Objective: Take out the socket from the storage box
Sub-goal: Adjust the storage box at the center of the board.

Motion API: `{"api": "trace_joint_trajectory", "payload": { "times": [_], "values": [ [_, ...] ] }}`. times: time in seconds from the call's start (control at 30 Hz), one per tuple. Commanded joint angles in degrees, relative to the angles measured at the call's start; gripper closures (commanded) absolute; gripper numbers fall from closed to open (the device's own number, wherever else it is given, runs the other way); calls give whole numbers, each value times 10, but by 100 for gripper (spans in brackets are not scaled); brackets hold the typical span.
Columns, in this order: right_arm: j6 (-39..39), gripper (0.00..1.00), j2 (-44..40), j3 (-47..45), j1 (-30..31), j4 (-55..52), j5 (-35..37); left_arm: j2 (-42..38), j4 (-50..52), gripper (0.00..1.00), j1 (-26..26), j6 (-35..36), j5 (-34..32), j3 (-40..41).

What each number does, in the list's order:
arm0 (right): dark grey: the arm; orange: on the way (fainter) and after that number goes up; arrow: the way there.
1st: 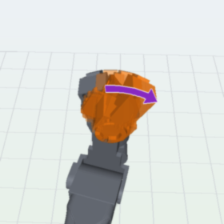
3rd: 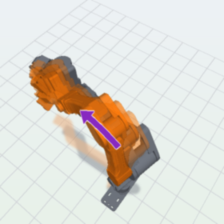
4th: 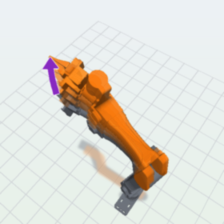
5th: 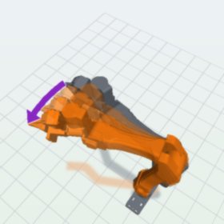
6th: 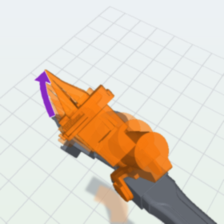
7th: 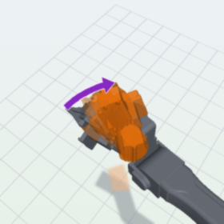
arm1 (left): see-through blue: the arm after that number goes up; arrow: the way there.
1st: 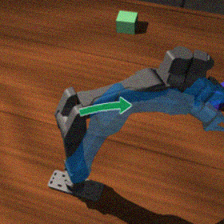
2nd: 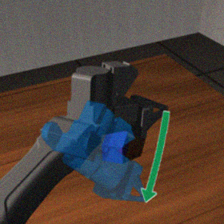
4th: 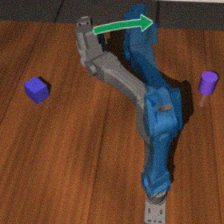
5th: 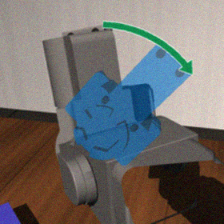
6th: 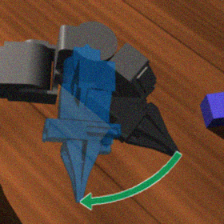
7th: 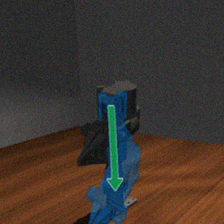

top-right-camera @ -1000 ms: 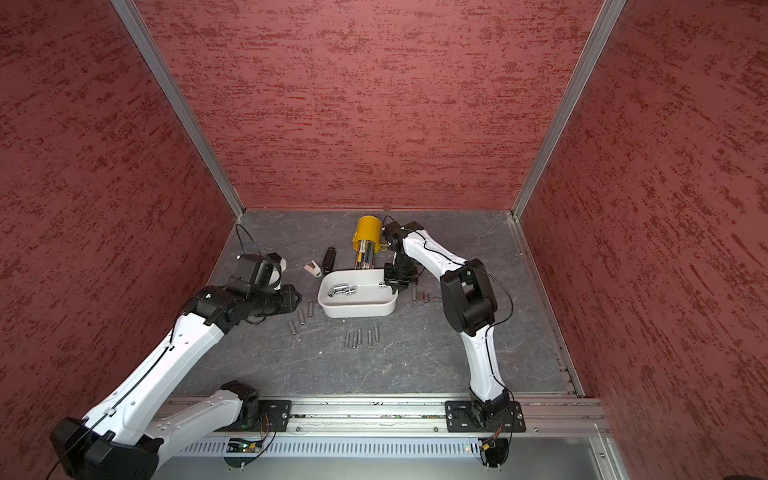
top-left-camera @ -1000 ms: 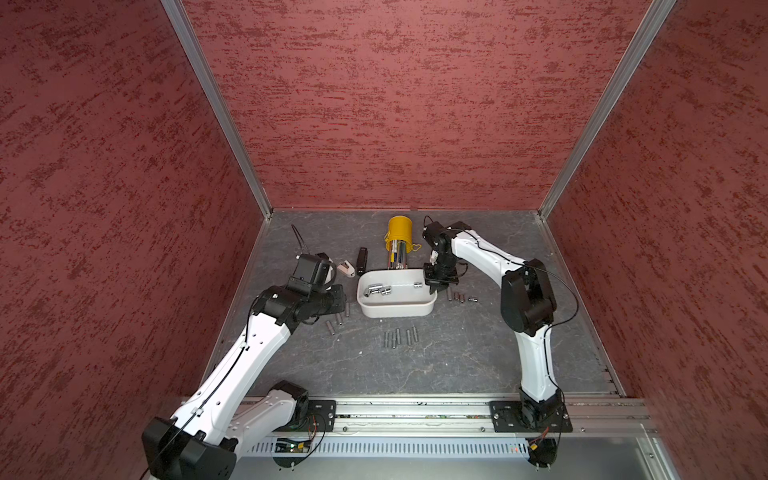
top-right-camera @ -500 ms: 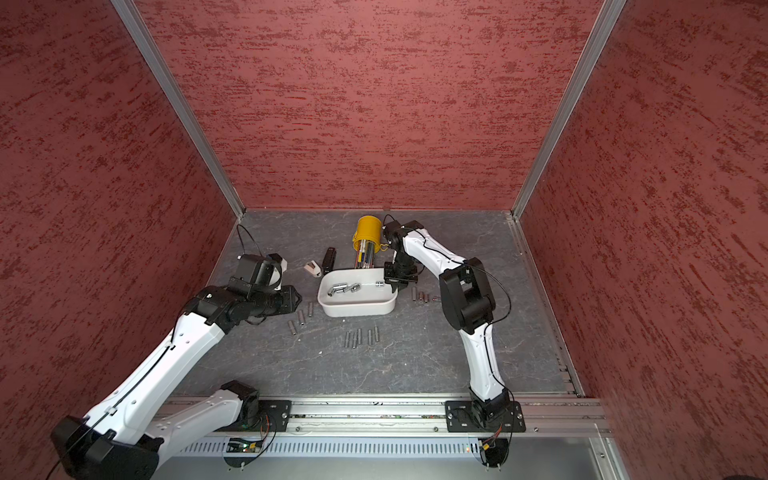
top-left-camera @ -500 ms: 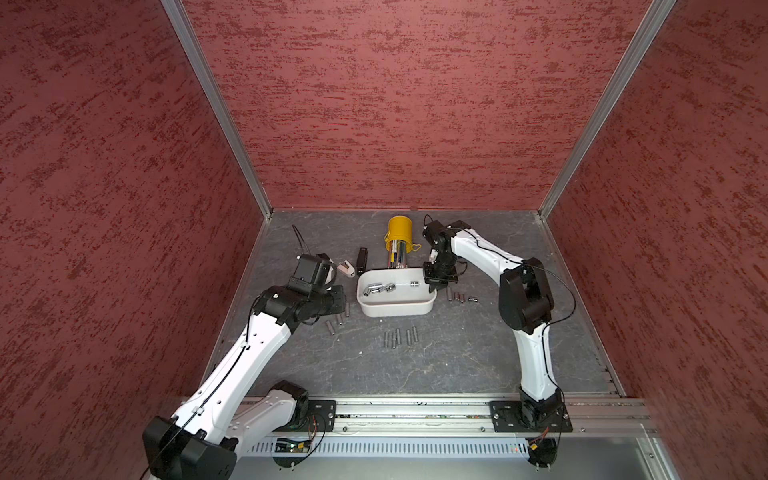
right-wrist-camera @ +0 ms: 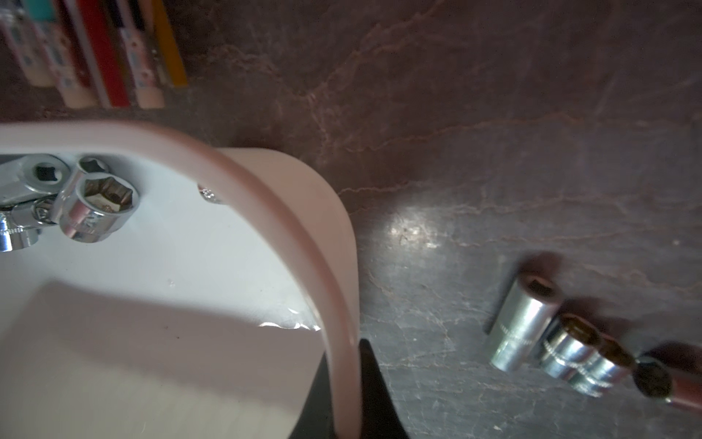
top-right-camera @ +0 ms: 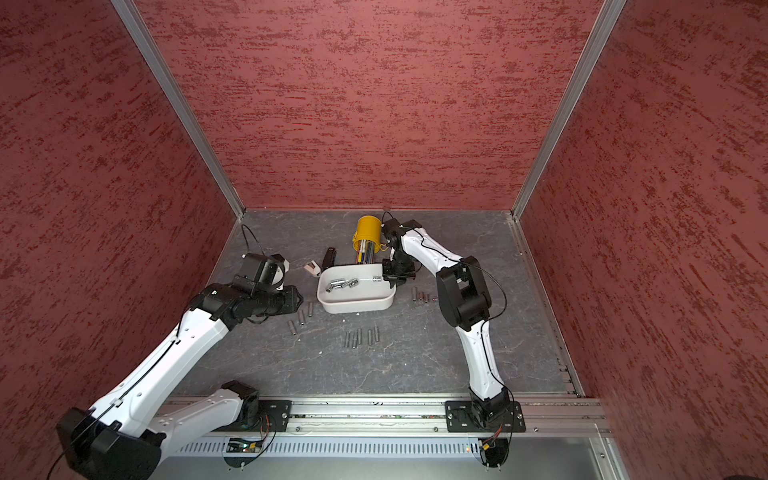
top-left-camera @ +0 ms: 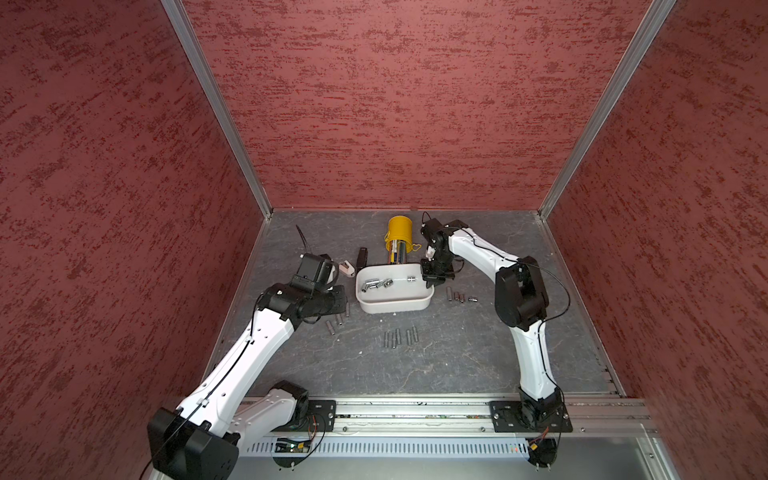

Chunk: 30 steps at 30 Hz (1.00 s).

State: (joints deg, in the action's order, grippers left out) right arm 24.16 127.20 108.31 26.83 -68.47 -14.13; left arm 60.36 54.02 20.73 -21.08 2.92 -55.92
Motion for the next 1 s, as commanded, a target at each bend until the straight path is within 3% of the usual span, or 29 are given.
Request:
{"api": "trace_joint_trajectory", "payload": {
  "times": [0.0, 0.33, 0.6, 0.77, 0.97],
  "values": [
    [-1, 87, -10, -13, -5, 26, 7, 6, -2, 60, -4, 4, 0, 7],
    [3, 81, -34, -39, -5, 43, 7, 27, -16, 59, 7, -9, 18, 2],
    [0, 65, -65, -41, -5, 41, 18, 62, -41, 56, 33, -25, 31, -15],
    [-4, 59, -117, -59, -5, 46, 42, 143, -72, 48, 78, -16, 30, -61],
    [4, 57, -208, -156, -5, 112, 29, 294, -133, 46, 110, 19, 33, -147]
  ]
}}
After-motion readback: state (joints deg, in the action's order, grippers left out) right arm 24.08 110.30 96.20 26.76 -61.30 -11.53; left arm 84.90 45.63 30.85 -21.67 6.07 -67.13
